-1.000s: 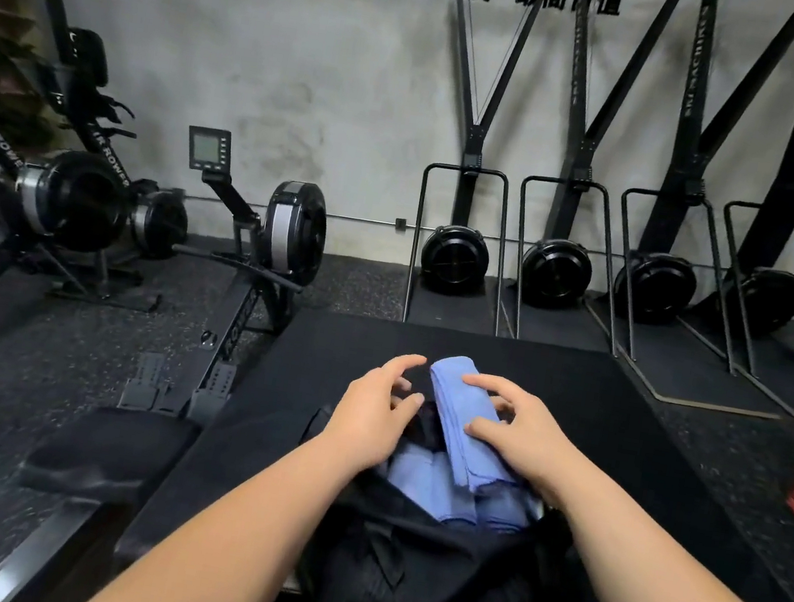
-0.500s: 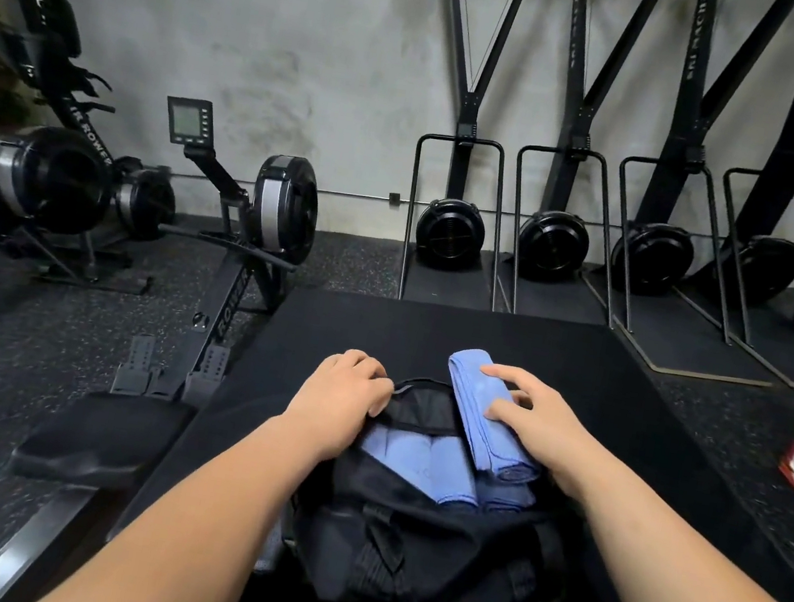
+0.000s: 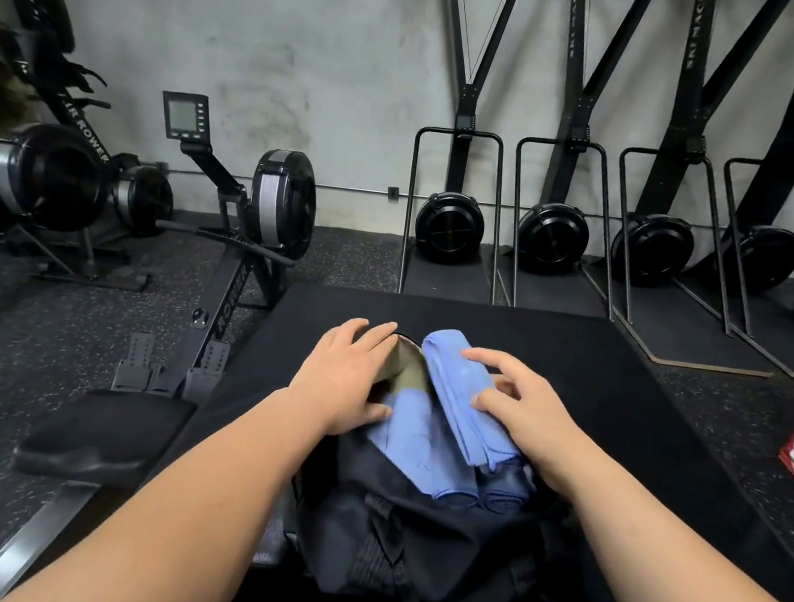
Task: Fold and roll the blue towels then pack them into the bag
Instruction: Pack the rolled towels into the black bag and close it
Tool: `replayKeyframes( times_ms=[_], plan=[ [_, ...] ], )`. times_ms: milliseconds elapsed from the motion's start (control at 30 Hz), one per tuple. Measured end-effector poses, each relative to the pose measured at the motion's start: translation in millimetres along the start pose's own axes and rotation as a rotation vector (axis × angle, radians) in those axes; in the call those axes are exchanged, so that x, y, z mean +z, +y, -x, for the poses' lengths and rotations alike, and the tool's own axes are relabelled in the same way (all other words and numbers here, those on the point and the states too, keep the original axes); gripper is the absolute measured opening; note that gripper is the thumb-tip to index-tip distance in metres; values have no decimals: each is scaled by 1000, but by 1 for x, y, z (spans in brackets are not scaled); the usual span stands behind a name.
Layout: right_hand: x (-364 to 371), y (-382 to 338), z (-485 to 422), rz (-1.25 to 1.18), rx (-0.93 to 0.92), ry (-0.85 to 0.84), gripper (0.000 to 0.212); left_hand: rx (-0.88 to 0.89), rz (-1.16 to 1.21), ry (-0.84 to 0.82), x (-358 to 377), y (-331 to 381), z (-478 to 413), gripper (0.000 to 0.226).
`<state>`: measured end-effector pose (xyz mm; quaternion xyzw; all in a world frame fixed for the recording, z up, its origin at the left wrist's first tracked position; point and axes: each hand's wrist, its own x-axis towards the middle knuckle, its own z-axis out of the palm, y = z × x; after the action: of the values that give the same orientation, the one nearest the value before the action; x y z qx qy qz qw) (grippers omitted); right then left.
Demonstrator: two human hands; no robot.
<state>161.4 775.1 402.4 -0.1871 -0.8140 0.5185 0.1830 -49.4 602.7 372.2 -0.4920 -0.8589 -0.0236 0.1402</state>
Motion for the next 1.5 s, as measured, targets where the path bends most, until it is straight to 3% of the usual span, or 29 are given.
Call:
replayKeyframes(
  times_ms=[133, 300, 400, 467, 667, 900, 1000, 1133, 1200, 1300, 1400, 1500],
  plan=[
    [15, -3, -6, 302, 66, -186, 44, 2, 2, -61, -2, 5, 0, 131],
    [41, -6, -24, 869, 136, 32, 47, 22, -57, -80, -5, 6, 7, 145],
    [66, -17, -22, 1240, 55, 79, 34, 45, -56, -102, -8, 2, 13, 148],
    [86, -21, -23, 1346, -34, 55, 33, 54, -41, -117, -12, -3, 15, 148],
    [130, -23, -24, 1335, -45, -61, 36, 89, -63, -167, -25, -14, 20, 145],
    [146, -18, -36, 968, 202, -129, 46, 88, -70, -167, -30, -20, 24, 144],
    [151, 6, -20, 956, 130, -38, 37, 53, -34, -153, -28, -25, 26, 135],
    [148, 9, -20, 1016, 67, -95, 59, 11, 73, -97, -25, -36, 37, 125],
    [140, 1, -25, 1025, 1, -148, 66, 9, 180, -35, -24, -37, 46, 112],
    [124, 5, -30, 1050, -202, -194, 58, 56, 325, 68, -17, -36, 59, 70],
    [115, 26, -34, 1027, -191, -312, 60, 22, 312, 49, -1, -34, 67, 35],
    [113, 37, -40, 925, -122, -341, 65, -111, 278, -85, 0, -27, 69, 50]
  ],
)
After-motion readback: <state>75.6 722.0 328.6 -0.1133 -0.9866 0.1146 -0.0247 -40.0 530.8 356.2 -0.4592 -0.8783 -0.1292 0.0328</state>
